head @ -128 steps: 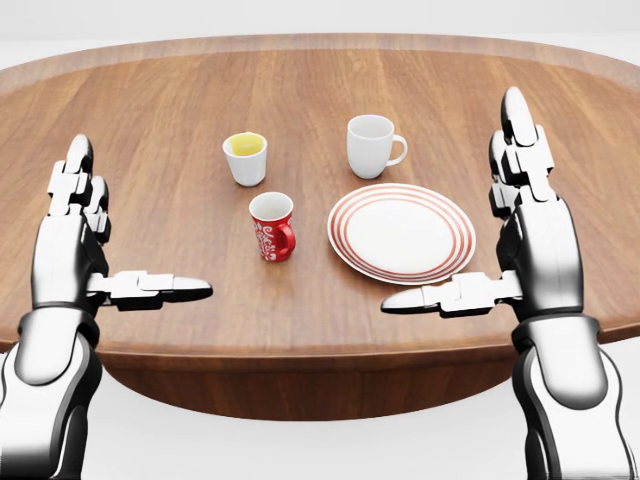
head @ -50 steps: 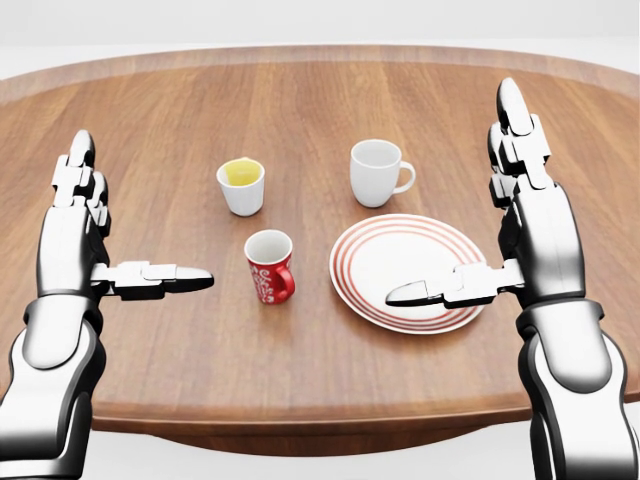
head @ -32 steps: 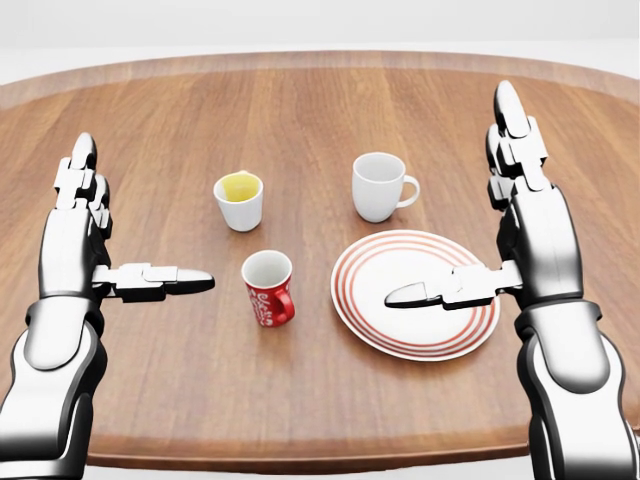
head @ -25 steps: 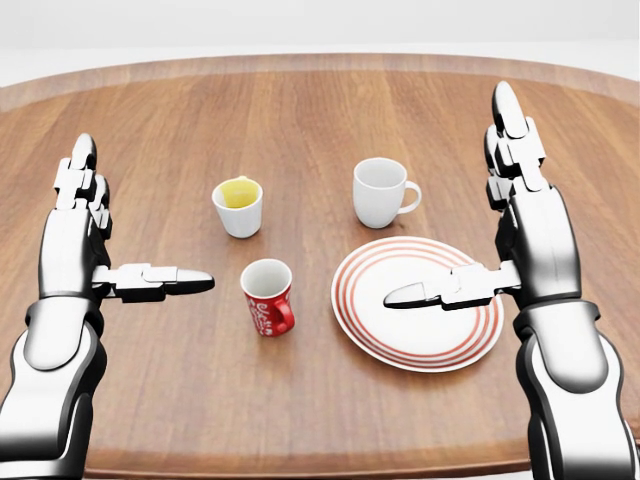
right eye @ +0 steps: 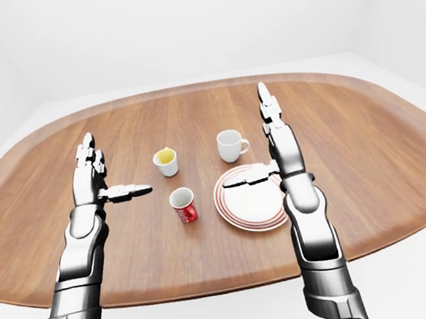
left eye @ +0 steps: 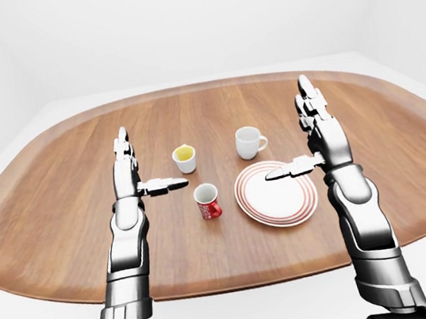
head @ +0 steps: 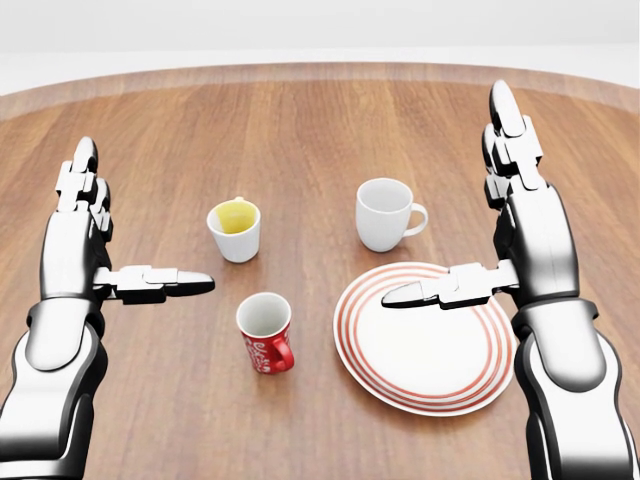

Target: Pick up the red mug and put it on the plate

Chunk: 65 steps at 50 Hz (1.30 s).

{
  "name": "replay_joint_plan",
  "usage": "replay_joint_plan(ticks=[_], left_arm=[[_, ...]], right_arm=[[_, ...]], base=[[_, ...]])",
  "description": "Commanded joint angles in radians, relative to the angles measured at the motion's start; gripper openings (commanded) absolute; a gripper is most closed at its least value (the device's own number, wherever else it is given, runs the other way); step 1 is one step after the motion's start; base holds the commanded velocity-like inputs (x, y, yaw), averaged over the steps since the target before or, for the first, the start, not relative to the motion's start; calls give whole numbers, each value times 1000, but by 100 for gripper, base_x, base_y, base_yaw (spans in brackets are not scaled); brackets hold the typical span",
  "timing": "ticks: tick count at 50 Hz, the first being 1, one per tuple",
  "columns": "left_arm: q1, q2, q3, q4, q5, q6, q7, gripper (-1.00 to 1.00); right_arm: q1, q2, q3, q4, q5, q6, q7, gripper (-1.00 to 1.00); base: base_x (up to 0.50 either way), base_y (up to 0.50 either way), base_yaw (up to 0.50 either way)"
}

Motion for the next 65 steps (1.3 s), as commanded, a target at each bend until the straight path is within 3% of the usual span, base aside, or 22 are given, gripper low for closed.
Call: replay_joint_plan(ticks=[1, 65], left_arm=[[2, 0, 0, 3, 1, 0, 1, 100], [4, 1, 1, 21, 0, 0, 2, 100]], right_arm=[[4, 1, 1, 2, -3, 0, 0, 100], [4, -1, 3, 13, -23, 0, 4, 100]], base=[[19, 0, 0], [20, 0, 0]])
